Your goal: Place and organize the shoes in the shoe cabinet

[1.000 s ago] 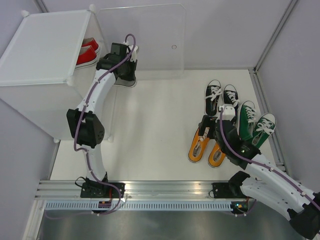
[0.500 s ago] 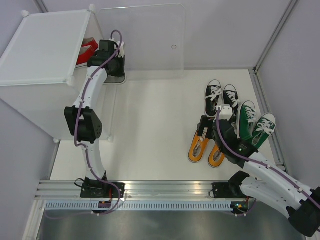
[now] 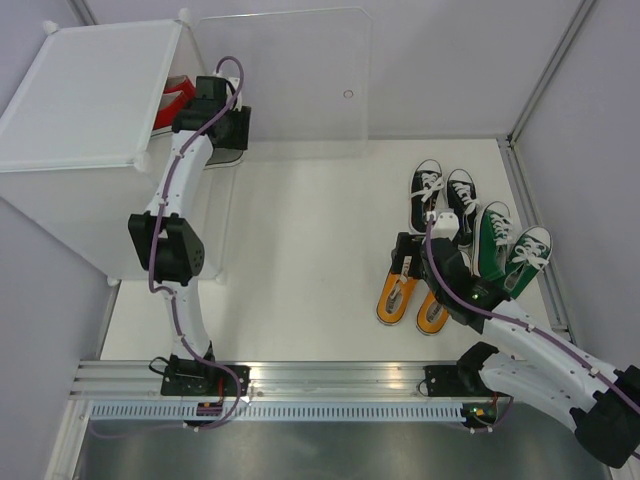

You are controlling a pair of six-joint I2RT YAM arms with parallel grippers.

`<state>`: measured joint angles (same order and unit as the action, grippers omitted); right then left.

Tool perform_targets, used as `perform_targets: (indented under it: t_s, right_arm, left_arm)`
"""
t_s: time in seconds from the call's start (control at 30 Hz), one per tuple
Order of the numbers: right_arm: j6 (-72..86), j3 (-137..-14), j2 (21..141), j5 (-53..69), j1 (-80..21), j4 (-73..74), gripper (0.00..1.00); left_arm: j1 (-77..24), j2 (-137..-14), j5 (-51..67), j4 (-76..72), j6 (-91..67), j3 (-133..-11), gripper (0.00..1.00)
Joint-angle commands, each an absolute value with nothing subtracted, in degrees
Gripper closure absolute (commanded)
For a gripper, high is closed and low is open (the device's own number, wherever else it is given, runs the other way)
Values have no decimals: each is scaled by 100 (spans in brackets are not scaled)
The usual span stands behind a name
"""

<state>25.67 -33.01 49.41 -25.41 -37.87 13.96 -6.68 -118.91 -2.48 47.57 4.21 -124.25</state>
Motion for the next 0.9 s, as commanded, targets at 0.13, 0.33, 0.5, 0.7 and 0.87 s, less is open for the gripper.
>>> perform_targets:
  t_s: [0.13,0.33,0.5,0.7,0.87]
  right_arm:
    - [2514,-3305,4931,-2391,-3797,1230,6]
    - [2514,-3296,4825,-2312,-3797,1222,6]
    - [2522,-3243,4658,-2294,-3788,1187,6]
    - [2531,-3199,4500,-2224,-3797,1151,6]
    - [2531,-3138,4412,-2206,-3814,1099,6]
  left_arm:
    - [-1010,-11392,-1133,4526,194,-12516,11]
    - [-1537,-10688,-2126,4447,-816,-12026,0]
    - [-2099,-10143,-3265,4098,-2123,-11059,0]
    - [-2338,-9905,-4234,3139,-2847,-9477,0]
    - [-2320,-10159,-5148,2496,-3075,-9184,0]
